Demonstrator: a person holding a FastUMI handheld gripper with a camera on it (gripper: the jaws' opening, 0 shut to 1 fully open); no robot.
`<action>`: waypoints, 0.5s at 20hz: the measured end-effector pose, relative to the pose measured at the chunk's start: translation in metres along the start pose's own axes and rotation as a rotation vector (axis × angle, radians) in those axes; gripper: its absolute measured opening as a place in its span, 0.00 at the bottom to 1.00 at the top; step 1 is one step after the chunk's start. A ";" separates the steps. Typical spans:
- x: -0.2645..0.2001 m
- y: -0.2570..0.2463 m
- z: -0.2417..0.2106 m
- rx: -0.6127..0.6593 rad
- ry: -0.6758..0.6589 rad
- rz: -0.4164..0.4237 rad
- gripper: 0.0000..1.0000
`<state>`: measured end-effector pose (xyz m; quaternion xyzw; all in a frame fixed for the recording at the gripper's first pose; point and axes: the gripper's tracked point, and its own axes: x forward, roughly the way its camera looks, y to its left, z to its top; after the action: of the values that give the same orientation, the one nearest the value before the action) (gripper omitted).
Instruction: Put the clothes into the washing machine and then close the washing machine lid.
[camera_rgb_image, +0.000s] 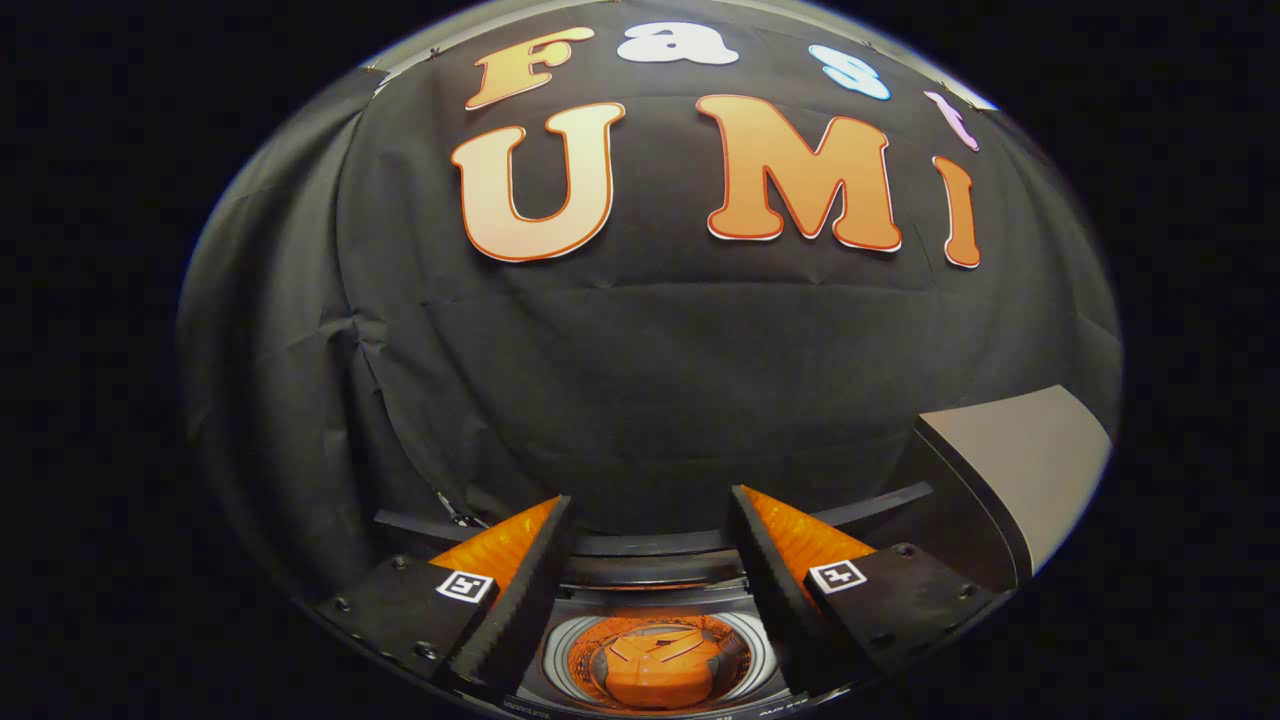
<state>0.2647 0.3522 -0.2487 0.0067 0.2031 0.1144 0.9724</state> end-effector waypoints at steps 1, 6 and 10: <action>-0.002 0.000 -0.002 0.000 -0.006 -0.003 0.99; -0.013 -0.001 -0.012 -0.006 -0.027 -0.011 0.99; -0.015 -0.002 -0.016 -0.006 -0.049 -0.018 0.99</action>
<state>0.2449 0.3462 -0.2577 0.0047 0.1789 0.1058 0.9782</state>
